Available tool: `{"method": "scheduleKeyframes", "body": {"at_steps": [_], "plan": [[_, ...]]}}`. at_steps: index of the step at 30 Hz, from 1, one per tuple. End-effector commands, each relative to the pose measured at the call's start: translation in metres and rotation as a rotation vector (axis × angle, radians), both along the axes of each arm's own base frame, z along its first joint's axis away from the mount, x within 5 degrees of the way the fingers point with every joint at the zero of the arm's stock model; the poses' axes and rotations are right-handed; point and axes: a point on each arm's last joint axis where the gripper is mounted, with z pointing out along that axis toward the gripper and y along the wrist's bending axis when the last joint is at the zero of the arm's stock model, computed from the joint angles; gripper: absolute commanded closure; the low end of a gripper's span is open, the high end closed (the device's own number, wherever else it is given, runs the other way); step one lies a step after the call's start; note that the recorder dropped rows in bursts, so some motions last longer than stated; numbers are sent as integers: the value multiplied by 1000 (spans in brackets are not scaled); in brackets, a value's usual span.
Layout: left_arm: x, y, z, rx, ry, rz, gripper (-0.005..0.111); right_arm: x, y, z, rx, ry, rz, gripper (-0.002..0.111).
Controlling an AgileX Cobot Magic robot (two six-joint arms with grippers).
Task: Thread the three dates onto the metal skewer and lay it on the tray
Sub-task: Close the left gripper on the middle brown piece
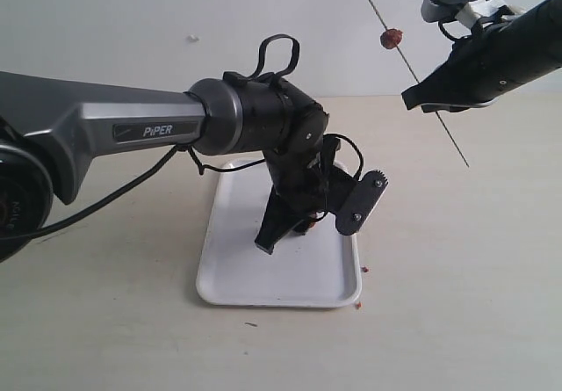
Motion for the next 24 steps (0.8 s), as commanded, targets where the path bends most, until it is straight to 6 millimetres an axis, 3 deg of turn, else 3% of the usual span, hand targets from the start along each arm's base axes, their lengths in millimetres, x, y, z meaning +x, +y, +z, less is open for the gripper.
{"method": "scheduleKeyframes", "body": {"at_steps": [1, 13, 21, 24], "plan": [[-2, 2, -19, 36, 35, 7, 67, 1, -2, 6, 2, -27, -13, 108], [-1, 2, -18, 27, 30, 11, 67, 1, -2, 7, 5, -27, -14, 108], [-1, 2, -18, 22, 30, 26, 83, 1, -2, 7, 5, -27, -14, 108], [-1, 2, -18, 20, 30, 31, 84, 1, -2, 7, 5, -27, -14, 108]]}}
